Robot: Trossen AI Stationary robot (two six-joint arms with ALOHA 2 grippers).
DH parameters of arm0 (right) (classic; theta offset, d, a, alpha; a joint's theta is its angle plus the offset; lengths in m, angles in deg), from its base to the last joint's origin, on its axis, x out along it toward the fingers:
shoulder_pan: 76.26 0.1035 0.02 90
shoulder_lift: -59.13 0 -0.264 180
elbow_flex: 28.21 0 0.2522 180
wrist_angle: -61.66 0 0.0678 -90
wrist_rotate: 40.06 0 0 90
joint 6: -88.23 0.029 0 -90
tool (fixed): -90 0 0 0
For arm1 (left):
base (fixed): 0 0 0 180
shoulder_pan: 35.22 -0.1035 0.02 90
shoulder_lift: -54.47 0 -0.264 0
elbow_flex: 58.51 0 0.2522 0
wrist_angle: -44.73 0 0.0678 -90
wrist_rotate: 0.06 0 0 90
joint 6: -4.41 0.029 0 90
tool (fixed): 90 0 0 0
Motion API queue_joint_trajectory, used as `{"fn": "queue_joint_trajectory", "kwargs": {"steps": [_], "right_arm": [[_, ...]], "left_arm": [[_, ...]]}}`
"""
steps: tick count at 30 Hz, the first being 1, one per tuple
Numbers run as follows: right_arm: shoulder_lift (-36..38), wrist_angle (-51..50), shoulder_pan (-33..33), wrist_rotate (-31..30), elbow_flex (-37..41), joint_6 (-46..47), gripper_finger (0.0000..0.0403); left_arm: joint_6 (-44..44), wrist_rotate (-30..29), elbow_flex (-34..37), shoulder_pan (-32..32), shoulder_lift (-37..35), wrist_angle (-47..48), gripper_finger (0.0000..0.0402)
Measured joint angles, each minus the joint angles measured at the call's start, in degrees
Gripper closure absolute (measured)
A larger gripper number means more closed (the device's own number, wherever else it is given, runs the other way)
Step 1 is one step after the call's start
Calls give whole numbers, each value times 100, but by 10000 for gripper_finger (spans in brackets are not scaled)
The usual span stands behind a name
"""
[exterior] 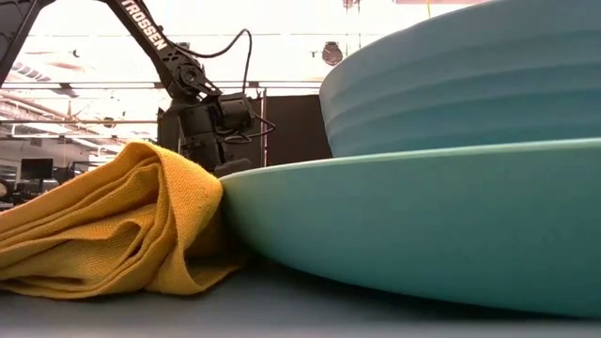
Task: Set up tray
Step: Put the yellow table knife on top of the yellow table napkin to the right of the orange spoon
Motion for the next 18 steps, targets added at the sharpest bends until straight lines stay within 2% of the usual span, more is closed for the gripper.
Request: {"fn": "queue_joint_trajectory", "kwargs": {"steps": [14, 18], "right_arm": [[0, 105, 0, 2, 0, 2, 403], [0, 374, 0, 7, 0, 240, 403]], "left_arm": [[-349, -213, 18, 504, -792, 473, 324], [-543, -635, 18, 875, -1057, 581, 324]]}}
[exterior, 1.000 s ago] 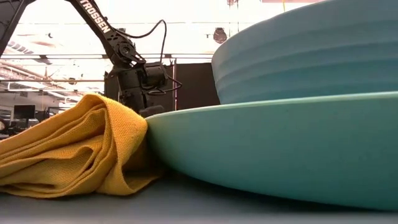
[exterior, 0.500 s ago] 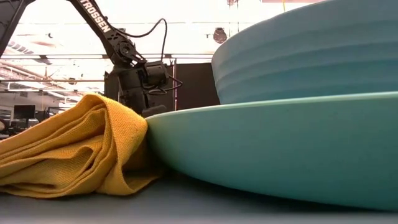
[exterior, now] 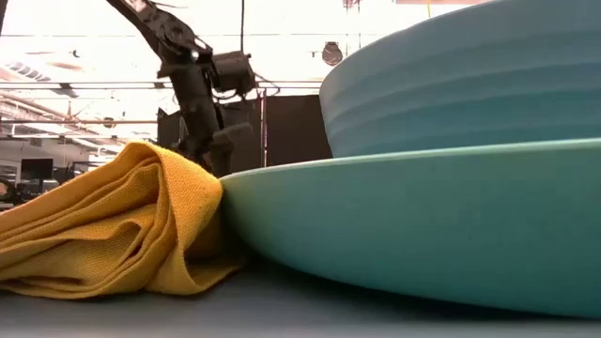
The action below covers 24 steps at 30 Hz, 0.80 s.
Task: Set up tray
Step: Put the yellow table knife on top of the yellow table napkin to the right of the orange spoon
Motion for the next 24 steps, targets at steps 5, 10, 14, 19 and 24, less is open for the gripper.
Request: {"fn": "queue_joint_trajectory", "kwargs": {"steps": [5, 10, 14, 19, 24], "right_arm": [[0, 152, 7, 30, 0, -3, 403], [0, 451, 7, 25, 0, -271, 403], [3, 806, -10, 24, -4, -469, 403], [4, 1014, -160, 22, -41, -527, 403], [4, 867, -486, 20, -269, -653, 384]], "left_arm": [[-364, -660, -4, 590, -350, 38, 324], [-817, -1378, -13, 1296, -741, 8, 324], [-1244, -2244, -14, 1969, -955, 14, 324], [-1925, -3181, -17, 2867, -989, -22, 324], [-2366, -4115, -13, 3847, -924, -485, 324]]}}
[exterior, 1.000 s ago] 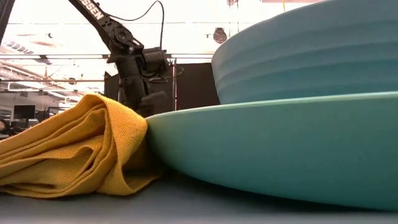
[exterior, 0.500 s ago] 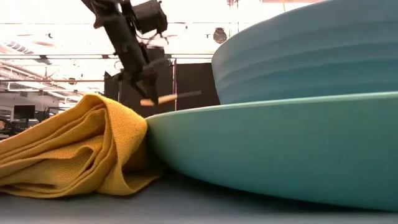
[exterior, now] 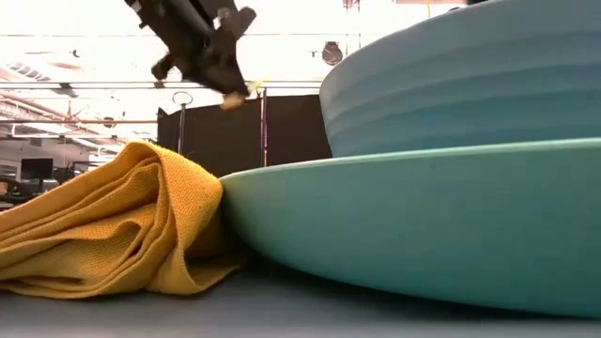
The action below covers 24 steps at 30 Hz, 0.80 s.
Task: Set up tray
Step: Put the yellow table knife on top of the yellow table napkin to the right of the orange spoon
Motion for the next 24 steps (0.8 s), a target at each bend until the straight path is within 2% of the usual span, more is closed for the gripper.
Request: {"fn": "queue_joint_trajectory", "kwargs": {"steps": [5, 8, 12, 16, 21, 24], "right_arm": [[-4, -155, -479, -29, -298, 24, 322], [-4, -167, -754, -31, -446, 0, 277], [-2, -159, -1079, -38, -662, -80, 219], [-2, -171, -1299, -185, -840, -416, 179], [-2, -168, -1428, -827, -978, -819, 155], [-2, -154, -1548, -925, -1006, -870, 154]], "left_arm": [[162, -1136, -4, 887, 42, -719, 324], [394, -1529, -9, 1230, 122, -1027, 324], [379, -1719, 6, 1497, 386, -1184, 324], [439, -1639, -2, 1533, 728, -1521, 324], [675, -1794, -4, 1533, 1139, -2007, 324], [879, -1866, 0, 1512, 1349, -2232, 324]]}}
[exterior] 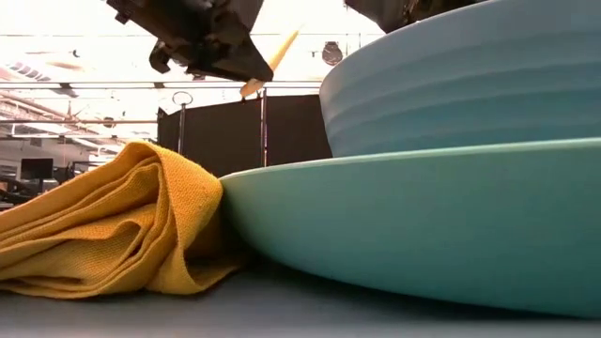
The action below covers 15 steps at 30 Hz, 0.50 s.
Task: Set up tray
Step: Put the yellow table knife on top of the yellow table napkin to the right of the orange spoon
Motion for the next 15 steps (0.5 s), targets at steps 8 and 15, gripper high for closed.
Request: {"fn": "queue_joint_trajectory", "kwargs": {"steps": [8, 15], "right_arm": [[0, 90, -285, 33, 0, 178, 159], [0, 247, -613, 325, 0, 655, 163]], "left_arm": [[610, -97, 0, -47, 190, -640, 324], [840, -104, -1, -92, 190, -816, 324]]}}
